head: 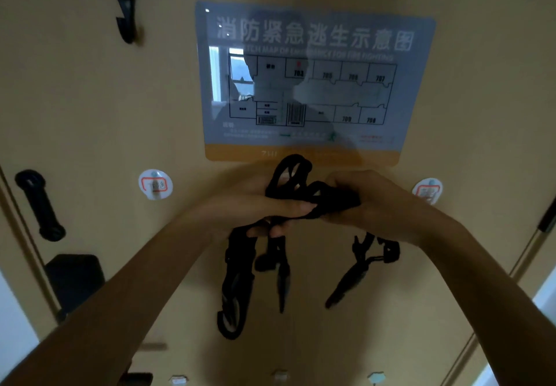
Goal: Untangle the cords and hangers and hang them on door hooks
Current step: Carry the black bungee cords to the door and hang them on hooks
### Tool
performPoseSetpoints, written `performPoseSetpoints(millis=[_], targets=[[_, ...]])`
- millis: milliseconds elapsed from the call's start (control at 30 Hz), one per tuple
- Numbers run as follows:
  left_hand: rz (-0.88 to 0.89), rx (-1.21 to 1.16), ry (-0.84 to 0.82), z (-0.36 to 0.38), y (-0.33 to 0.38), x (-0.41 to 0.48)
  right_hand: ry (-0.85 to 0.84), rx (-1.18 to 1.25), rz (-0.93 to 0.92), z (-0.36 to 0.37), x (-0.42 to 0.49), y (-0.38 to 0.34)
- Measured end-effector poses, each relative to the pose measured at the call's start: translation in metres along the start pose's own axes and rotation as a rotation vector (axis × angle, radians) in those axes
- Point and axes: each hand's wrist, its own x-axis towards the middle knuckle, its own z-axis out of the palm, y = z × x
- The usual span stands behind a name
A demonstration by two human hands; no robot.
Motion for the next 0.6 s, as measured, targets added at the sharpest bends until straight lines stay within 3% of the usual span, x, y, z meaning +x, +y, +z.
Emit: performPoseSetpoints(millis=[133,367,467,600], targets=[[0.028,0.226,0.007,-0.016,0.023,0.003,0.061,-0.032,-0.077,-0.024,-0.002,0.002],[0.145,0.324,0.023,-0.026,0.07,0.011,0.062,-0.119,-0.155,-0.064,0.005,0.001],[0.169,0.414,0.105,-0.034,0.089,0.021,0.071,-0.25,-0.179,-0.081,0.016,-0.001],[0.24,0.483,0.252,-0.048,0.126,0.032,0.178,-0.141,-0.236,-0.111,0.034,-0.014]])
